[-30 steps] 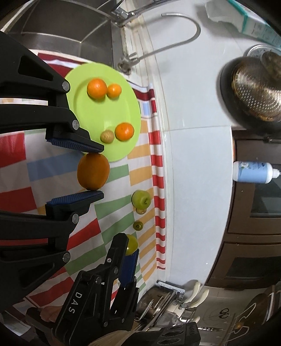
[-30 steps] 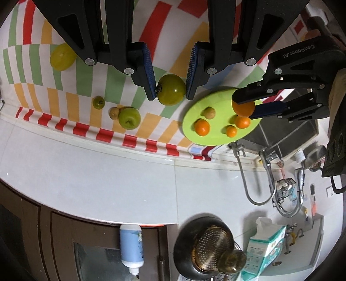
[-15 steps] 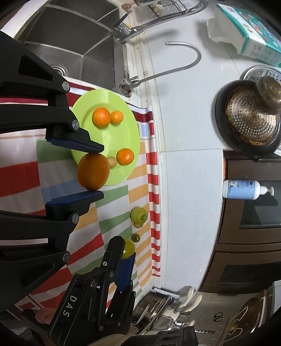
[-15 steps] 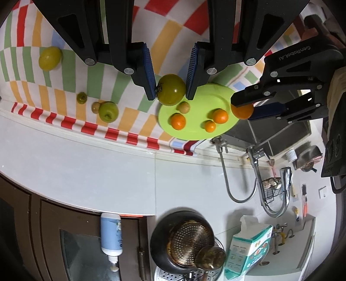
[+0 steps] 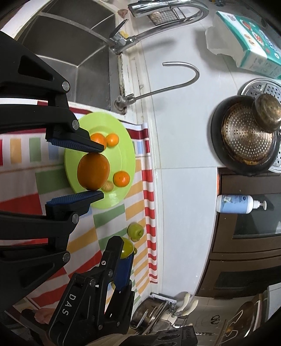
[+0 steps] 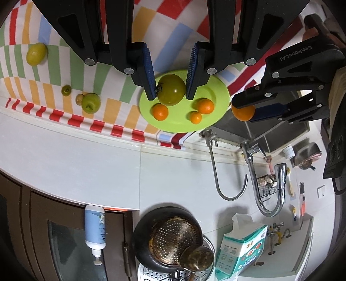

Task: Organize fruits
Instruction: 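Lift and carry the orange and green fruit over the green plate, then lower both fruits onto the plate and open both tools, then withdraw both open tools from the plate toward the remaining fruits, then move the right tool to a large yellow fruit while the left tool reaches a dark green fruit, then close the right tool on the yellow fruit while the left tool grips the dark green fruit, then lift and carry both held fruits over the green plate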

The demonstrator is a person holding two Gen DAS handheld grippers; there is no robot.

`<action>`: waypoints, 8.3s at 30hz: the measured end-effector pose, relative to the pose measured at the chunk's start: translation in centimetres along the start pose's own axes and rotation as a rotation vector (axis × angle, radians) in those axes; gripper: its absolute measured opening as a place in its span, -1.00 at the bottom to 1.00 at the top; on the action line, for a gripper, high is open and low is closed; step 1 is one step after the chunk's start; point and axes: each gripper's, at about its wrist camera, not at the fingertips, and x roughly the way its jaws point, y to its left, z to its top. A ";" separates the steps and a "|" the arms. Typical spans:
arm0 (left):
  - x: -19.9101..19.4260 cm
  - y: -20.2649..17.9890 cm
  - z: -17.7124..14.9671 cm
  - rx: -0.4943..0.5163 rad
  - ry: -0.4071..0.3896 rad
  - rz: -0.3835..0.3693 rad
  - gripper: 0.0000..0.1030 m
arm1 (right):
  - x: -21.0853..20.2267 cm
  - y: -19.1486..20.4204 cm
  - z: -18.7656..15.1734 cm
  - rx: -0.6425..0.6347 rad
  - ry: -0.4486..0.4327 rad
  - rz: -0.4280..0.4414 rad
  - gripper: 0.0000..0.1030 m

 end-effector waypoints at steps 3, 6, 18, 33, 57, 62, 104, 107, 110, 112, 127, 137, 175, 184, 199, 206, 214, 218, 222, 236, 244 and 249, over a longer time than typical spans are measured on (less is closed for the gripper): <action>0.3 1.0 0.1 0.001 0.001 0.008 -0.30 | 0.8 0.7 0.4 -0.001 0.000 0.001 -0.43; 0.7 2.1 0.2 0.001 0.001 0.016 -0.30 | 1.8 1.3 0.8 0.000 0.004 0.004 -0.43; 4.7 6.2 0.8 0.005 0.026 0.033 -0.30 | 7.4 3.2 2.2 -0.011 0.045 0.015 -0.43; 11.0 8.2 1.4 0.024 0.079 0.007 -0.30 | 13.9 2.5 2.7 0.011 0.103 0.021 -0.43; 11.0 7.6 1.6 0.038 0.069 -0.018 -0.09 | 13.8 1.5 2.7 0.017 0.082 -0.029 -0.29; 8.8 7.0 1.6 0.026 0.039 0.003 0.05 | 11.6 1.4 2.7 0.016 0.049 -0.049 -0.16; -2.1 -4.8 2.2 0.037 -0.152 -0.005 0.80 | -6.6 -4.8 -1.7 0.131 -0.124 -0.342 0.68; -1.9 -6.2 2.3 0.046 -0.152 -0.020 0.80 | -7.4 -5.9 -2.1 0.137 -0.122 -0.369 0.68; -1.7 -7.8 2.4 0.058 -0.154 -0.039 0.80 | -8.3 -7.1 -2.5 0.147 -0.120 -0.383 0.68; -1.6 -8.8 2.5 0.067 -0.157 -0.049 0.80 | -9.0 -8.0 -2.9 0.151 -0.124 -0.392 0.68; 1.5 -15.1 3.4 0.128 -0.140 -0.137 0.79 | -10.4 -13.6 -4.7 0.178 -0.098 -0.450 0.68; 5.6 -18.1 4.5 0.198 -0.113 -0.192 0.60 | -8.9 -17.6 -5.7 0.247 -0.053 -0.484 0.68; 25.0 -25.5 6.0 0.408 0.128 -0.274 -0.33 | 2.3 -26.3 -10.3 0.516 0.178 -0.409 0.10; 26.8 -25.9 6.2 0.419 0.170 -0.284 -0.44 | 2.7 -27.5 -10.1 0.539 0.185 -0.418 -0.01; 21.0 -23.7 7.2 0.347 0.102 -0.306 -0.45 | 0.9 -26.9 -8.1 0.486 0.130 -0.410 -0.02; 17.4 -22.3 7.9 0.316 0.055 -0.296 -0.45 | -0.9 -25.2 -6.9 0.446 0.095 -0.408 -0.02; 13.2 -20.7 8.0 0.270 0.011 -0.283 -0.45 | -3.3 -22.6 -5.6 0.395 0.058 -0.395 -0.02; 11.3 -19.6 7.7 0.243 -0.003 -0.266 -0.45 | -4.2 -21.3 -5.0 0.370 0.043 -0.385 -0.02; 9.4 -18.4 7.4 0.216 -0.019 -0.245 -0.45 | -5.2 -19.9 -4.4 0.344 0.029 -0.373 -0.02; 3.7 -14.3 5.5 0.135 -0.057 -0.175 -0.45 | -7.3 -14.6 -3.0 0.256 -0.014 -0.317 -0.02; 1.2 -11.6 4.3 0.112 -0.065 -0.139 -0.45 | -7.6 -11.5 -2.4 0.227 -0.030 -0.279 -0.02; 0.0 -9.7 3.7 0.095 -0.069 -0.116 -0.45 | -7.2 -9.5 -1.9 0.208 -0.034 -0.254 -0.02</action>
